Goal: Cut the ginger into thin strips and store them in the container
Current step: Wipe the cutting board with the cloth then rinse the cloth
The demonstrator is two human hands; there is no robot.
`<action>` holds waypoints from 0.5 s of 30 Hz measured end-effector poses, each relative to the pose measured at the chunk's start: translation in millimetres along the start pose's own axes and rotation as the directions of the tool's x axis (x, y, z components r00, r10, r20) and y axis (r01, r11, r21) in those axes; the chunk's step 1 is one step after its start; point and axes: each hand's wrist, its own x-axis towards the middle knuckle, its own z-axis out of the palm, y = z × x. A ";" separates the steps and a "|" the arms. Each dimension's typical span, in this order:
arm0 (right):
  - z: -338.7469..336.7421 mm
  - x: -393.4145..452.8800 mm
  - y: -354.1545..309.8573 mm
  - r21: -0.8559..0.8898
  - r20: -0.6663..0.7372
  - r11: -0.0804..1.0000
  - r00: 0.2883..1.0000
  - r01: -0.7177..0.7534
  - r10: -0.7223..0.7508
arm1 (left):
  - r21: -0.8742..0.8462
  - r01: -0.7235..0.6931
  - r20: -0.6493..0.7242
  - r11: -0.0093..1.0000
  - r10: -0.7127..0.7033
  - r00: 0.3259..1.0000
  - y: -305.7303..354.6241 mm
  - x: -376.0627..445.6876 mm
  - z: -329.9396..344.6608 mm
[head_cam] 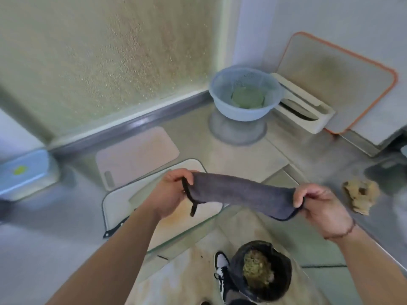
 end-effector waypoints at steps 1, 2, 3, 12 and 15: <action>2.8 15.5 -0.6 -0.041 0.016 0.999 1.000 0.006 -0.005 | 0.009 0.013 -0.030 1.000 -0.012 0.999 0.3 8.3 -0.9; 1.9 33.1 -0.1 -0.042 0.018 0.999 1.000 0.006 -0.005 | 0.016 0.030 -0.048 0.999 -0.029 0.998 1.6 15.5 -0.2; 2.1 51.1 -2.8 -0.042 0.018 0.999 1.000 0.006 -0.005 | 0.037 0.053 -0.047 0.998 -0.051 0.998 3.6 24.0 0.0; 26.5 193.6 -5.8 -0.365 -0.101 0.898 0.969 -0.247 0.226 | -0.177 0.258 -0.206 0.950 -0.292 0.934 26.0 98.9 16.1; 68.0 205.3 -20.6 -0.503 -0.007 0.863 0.999 -0.033 0.034 | -0.281 0.271 -0.151 0.921 -0.321 0.935 25.4 119.5 27.3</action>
